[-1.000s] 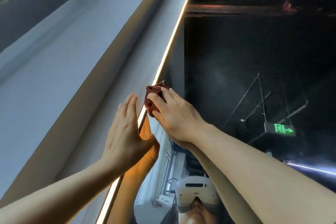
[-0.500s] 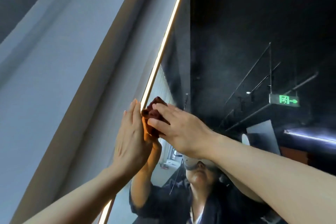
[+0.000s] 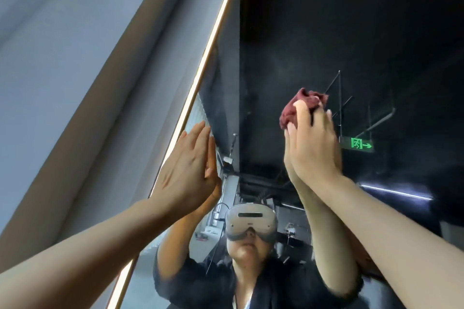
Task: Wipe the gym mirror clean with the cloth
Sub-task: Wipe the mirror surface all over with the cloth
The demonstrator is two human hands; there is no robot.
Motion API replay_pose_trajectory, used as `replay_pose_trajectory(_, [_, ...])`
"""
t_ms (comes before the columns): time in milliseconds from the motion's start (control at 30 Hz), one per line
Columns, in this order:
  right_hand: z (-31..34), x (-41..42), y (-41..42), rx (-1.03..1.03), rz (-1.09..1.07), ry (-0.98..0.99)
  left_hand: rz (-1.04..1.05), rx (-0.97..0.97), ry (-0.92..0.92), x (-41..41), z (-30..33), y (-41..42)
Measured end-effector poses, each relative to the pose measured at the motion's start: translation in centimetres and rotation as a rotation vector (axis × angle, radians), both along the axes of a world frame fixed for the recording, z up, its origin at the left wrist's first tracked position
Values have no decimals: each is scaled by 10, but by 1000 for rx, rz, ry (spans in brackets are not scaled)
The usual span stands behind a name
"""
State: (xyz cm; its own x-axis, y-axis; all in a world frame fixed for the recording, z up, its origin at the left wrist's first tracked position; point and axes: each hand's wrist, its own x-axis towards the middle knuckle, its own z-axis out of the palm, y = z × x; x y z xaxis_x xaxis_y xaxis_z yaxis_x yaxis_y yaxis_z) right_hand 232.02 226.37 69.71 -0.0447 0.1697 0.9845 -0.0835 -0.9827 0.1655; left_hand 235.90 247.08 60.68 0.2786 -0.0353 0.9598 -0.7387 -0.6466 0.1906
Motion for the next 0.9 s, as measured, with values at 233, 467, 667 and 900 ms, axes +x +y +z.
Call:
replay_pose_trajectory(233, [46,11,4,-301,-84,53,66,1,55,16,26,18])
replay_pose_trajectory(467, [84,39,84,-277,-71,126,45,-142,76,38,-5,24])
replay_pose_trajectory(667, [-58,34,73,-648,4,308,-4,-278,111,23,-82,-1])
replay_pose_trajectory(900, [-202,-10,-7,-995,69,574,-64,-239,-11,-1,-211,-34])
